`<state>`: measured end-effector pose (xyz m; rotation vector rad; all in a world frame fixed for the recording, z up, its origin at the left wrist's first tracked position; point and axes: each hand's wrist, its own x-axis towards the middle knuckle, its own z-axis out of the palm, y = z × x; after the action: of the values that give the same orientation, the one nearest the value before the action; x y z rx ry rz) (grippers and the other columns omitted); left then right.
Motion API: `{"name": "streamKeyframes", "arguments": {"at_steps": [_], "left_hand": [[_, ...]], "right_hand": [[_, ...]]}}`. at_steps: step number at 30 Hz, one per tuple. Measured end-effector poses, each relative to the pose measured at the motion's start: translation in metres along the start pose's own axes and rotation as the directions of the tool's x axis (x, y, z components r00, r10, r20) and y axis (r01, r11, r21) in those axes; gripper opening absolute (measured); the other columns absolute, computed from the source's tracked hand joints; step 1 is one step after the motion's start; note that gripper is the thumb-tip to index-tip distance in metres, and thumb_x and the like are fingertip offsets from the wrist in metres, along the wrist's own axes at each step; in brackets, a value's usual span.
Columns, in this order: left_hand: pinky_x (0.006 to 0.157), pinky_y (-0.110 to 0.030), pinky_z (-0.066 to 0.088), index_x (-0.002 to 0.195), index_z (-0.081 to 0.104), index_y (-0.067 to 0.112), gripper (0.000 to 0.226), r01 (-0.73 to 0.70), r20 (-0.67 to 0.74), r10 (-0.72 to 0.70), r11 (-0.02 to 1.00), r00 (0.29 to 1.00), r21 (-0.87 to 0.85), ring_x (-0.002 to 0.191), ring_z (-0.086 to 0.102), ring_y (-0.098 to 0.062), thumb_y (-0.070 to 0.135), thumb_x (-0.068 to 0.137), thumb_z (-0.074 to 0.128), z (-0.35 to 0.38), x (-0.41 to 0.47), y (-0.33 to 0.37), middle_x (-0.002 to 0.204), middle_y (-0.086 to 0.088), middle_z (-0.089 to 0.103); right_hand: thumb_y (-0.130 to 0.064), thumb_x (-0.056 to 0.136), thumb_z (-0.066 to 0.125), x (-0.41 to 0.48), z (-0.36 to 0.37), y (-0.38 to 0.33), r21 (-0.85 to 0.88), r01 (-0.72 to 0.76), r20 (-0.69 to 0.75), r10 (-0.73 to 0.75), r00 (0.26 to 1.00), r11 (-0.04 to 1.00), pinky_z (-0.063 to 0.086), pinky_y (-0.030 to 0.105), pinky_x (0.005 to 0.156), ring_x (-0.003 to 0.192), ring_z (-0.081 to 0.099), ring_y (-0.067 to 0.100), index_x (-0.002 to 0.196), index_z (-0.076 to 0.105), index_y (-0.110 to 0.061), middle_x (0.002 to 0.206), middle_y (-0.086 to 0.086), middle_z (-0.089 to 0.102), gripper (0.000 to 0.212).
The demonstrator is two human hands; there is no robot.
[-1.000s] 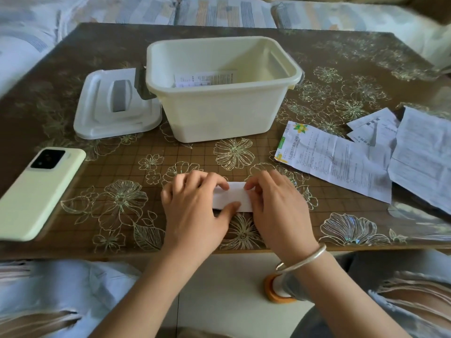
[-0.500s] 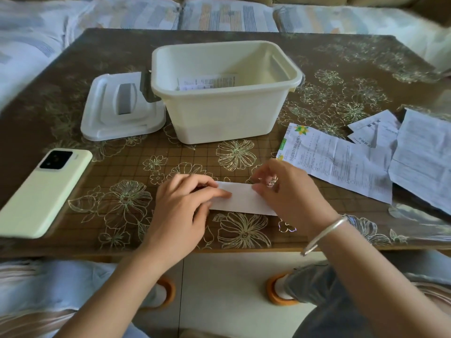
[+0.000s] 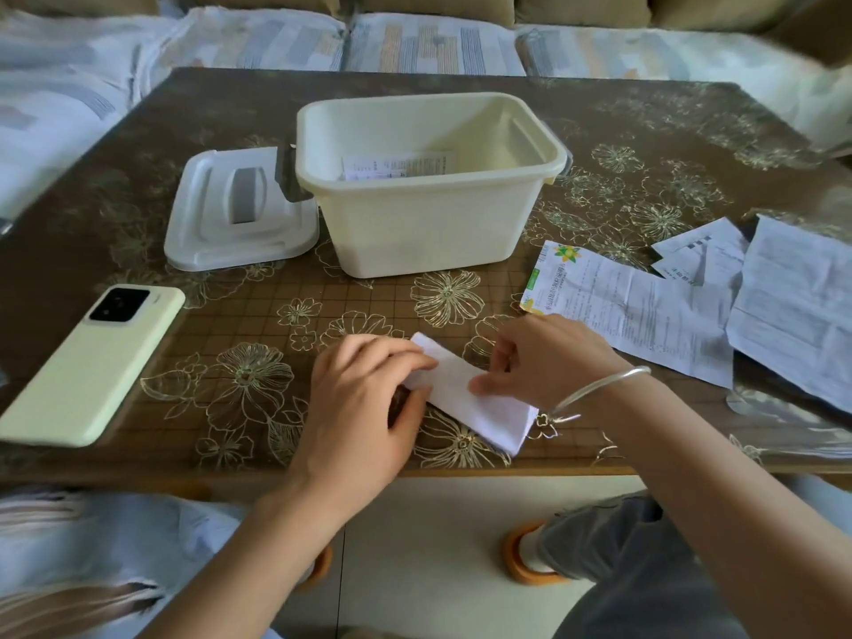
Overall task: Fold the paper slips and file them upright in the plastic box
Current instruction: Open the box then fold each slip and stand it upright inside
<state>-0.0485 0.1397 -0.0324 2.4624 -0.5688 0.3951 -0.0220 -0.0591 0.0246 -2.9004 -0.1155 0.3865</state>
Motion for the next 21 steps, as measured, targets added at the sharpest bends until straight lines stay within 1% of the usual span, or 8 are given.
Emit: {"name": "streamKeyframes", "arguments": {"at_steps": [3, 6, 11, 13, 15, 16, 18, 21], "left_hand": [[0.094, -0.033, 0.039, 0.106, 0.071, 0.021, 0.029, -0.047, 0.008, 0.047, 0.999, 0.999, 0.01, 0.106, 0.055, -0.015, 0.032, 0.086, 0.054, 0.003, -0.005, 0.01, 0.11, 0.011, 0.064], [0.094, -0.032, 0.042, 0.112, 0.07, 0.02, 0.034, -0.083, 0.073, 0.085, 0.996, 0.994, -0.033, 0.107, 0.056, -0.013, 0.033, 0.086, 0.052, 0.006, -0.006, 0.015, 0.114, 0.011, 0.064], [0.101, -0.034, 0.039, 0.115, 0.071, 0.023, 0.042, -0.161, 0.186, 0.158, 0.987, 0.97, 0.001, 0.114, 0.056, -0.012, 0.05, 0.087, 0.057, 0.005, -0.002, 0.012, 0.123, 0.01, 0.063], [0.102, -0.035, 0.038, 0.117, 0.07, 0.024, 0.046, -0.198, 0.208, 0.189, 0.98, 0.96, 0.023, 0.117, 0.055, -0.012, 0.055, 0.086, 0.056, 0.003, -0.001, 0.01, 0.126, 0.01, 0.062], [0.102, -0.036, 0.039, 0.119, 0.069, 0.024, 0.053, -0.227, 0.229, 0.217, 0.974, 0.949, 0.015, 0.12, 0.053, -0.012, 0.061, 0.085, 0.054, 0.001, 0.0, 0.007, 0.128, 0.01, 0.061], [0.103, -0.036, 0.038, 0.121, 0.068, 0.023, 0.059, -0.238, 0.248, 0.228, 0.971, 0.941, 0.011, 0.122, 0.052, -0.012, 0.066, 0.083, 0.053, -0.001, 0.0, 0.005, 0.13, 0.01, 0.059], [0.105, -0.036, 0.035, 0.126, 0.065, 0.023, 0.073, -0.262, 0.302, 0.243, 0.965, 0.922, 0.025, 0.125, 0.048, -0.011, 0.075, 0.077, 0.052, -0.003, -0.001, 0.003, 0.133, 0.01, 0.057], [0.104, -0.039, 0.037, 0.127, 0.063, 0.022, 0.072, -0.284, 0.311, 0.25, 0.956, 0.917, 0.068, 0.125, 0.048, -0.013, 0.071, 0.074, 0.057, -0.003, -0.002, 0.004, 0.132, 0.009, 0.057]], "right_hand": [[-0.059, 0.077, 0.067, -0.01, 0.003, 0.005, 0.09, -0.087, 0.034, 0.084, 0.996, 0.992, 0.041, 0.029, 0.063, 0.076, 0.058, 0.017, 0.061, 0.054, -0.026, 0.073, -0.008, 0.06, 0.039], [-0.057, 0.081, 0.064, -0.018, 0.008, 0.011, 0.162, -0.167, -0.008, 0.17, 0.985, 0.973, 0.04, 0.029, 0.058, 0.073, 0.059, 0.019, 0.061, 0.058, -0.023, 0.07, -0.006, 0.062, 0.04], [-0.059, 0.087, 0.053, -0.035, 0.017, 0.013, 0.051, -0.127, -0.096, 0.132, 0.987, 0.991, 0.04, 0.029, 0.059, 0.076, 0.057, 0.016, 0.073, 0.056, -0.026, 0.074, -0.011, 0.058, 0.036], [-0.052, 0.087, 0.056, -0.04, 0.02, 0.017, 0.05, -0.037, -0.272, 0.049, 0.961, 0.998, 0.046, 0.029, 0.059, 0.076, 0.057, 0.013, 0.08, 0.059, -0.029, 0.078, -0.015, 0.058, 0.024], [-0.032, 0.088, 0.061, -0.043, 0.023, 0.026, 0.069, 0.159, -0.488, -0.106, 0.867, 0.985, 0.05, 0.032, 0.059, 0.081, 0.059, 0.012, 0.086, 0.063, -0.032, 0.086, -0.017, 0.06, 0.002], [-0.019, 0.087, 0.06, -0.044, 0.025, 0.029, 0.066, 0.252, -0.525, -0.181, 0.832, 0.966, 0.052, 0.034, 0.062, 0.089, 0.061, 0.013, 0.092, 0.067, -0.029, 0.094, -0.017, 0.063, 0.013], [-0.002, 0.083, 0.05, -0.045, 0.034, 0.038, 0.052, 0.398, -0.482, -0.325, 0.813, 0.916, 0.054, 0.037, 0.079, 0.107, 0.06, 0.012, 0.101, 0.071, -0.026, 0.111, -0.015, 0.067, 0.036], [-0.009, 0.078, 0.033, -0.046, 0.046, 0.043, 0.012, 0.472, -0.416, -0.425, 0.804, 0.881, 0.052, 0.04, 0.089, 0.119, 0.056, 0.012, 0.107, 0.072, -0.025, 0.121, -0.013, 0.065, 0.051]]}}
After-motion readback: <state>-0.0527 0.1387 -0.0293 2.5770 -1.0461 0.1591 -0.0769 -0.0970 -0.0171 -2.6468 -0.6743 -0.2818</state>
